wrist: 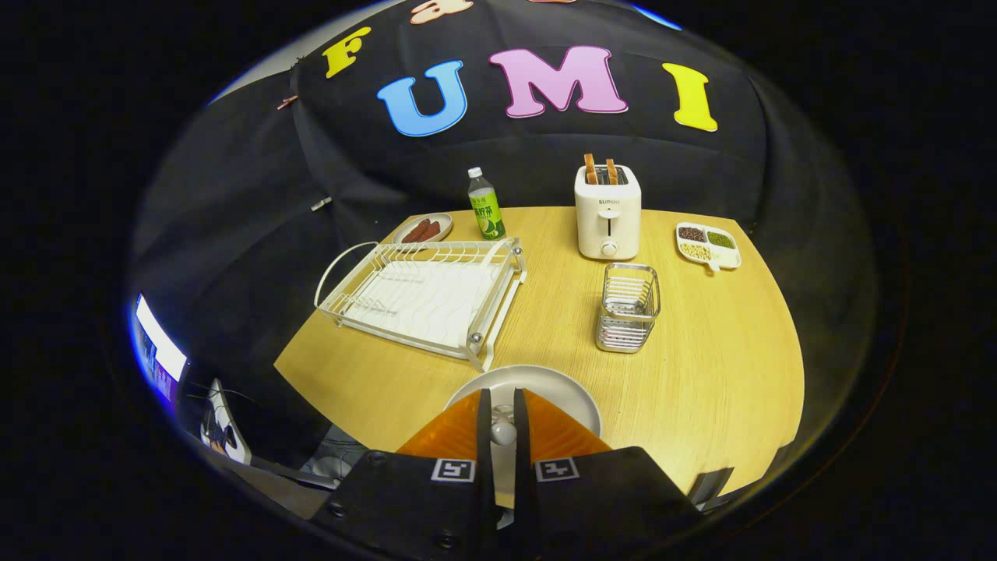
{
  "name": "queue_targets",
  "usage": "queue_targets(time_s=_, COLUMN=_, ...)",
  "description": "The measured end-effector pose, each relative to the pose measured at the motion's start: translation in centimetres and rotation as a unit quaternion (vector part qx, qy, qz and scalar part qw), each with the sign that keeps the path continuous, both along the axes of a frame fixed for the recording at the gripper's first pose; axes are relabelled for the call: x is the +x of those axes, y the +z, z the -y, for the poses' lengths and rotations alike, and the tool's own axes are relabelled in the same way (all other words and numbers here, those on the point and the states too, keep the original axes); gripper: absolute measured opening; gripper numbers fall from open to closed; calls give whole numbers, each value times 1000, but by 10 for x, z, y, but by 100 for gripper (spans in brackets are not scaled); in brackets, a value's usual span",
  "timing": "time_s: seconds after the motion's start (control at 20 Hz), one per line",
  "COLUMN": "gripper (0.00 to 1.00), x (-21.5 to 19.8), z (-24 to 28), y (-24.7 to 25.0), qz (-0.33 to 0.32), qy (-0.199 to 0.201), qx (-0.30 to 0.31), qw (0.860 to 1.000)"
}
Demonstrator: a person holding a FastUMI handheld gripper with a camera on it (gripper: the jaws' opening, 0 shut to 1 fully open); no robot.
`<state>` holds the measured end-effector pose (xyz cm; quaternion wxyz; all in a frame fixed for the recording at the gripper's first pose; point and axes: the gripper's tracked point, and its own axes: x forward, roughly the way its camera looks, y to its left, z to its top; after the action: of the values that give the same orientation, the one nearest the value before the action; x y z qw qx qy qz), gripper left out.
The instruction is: Take the plate from the dish rack, then take the spoon from the basket and place it into the plate.
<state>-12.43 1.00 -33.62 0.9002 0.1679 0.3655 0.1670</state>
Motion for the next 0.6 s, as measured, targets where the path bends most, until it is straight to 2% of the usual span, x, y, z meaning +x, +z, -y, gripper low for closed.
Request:
queue_targets(time_s=0.2, gripper=13, x=-15, z=-21, y=-27, qz=-18, qy=32, qx=-3, qw=999)
queue_targets(time_s=0.35, gripper=13, x=-35, z=-34, y=-57, qz=-56, qy=64, qx=-11, qw=996)
queue_targets(time_s=0.6, gripper=15, x=-48, z=-32, y=-98, qz=-107, qy=63, qx=-47, qw=991)
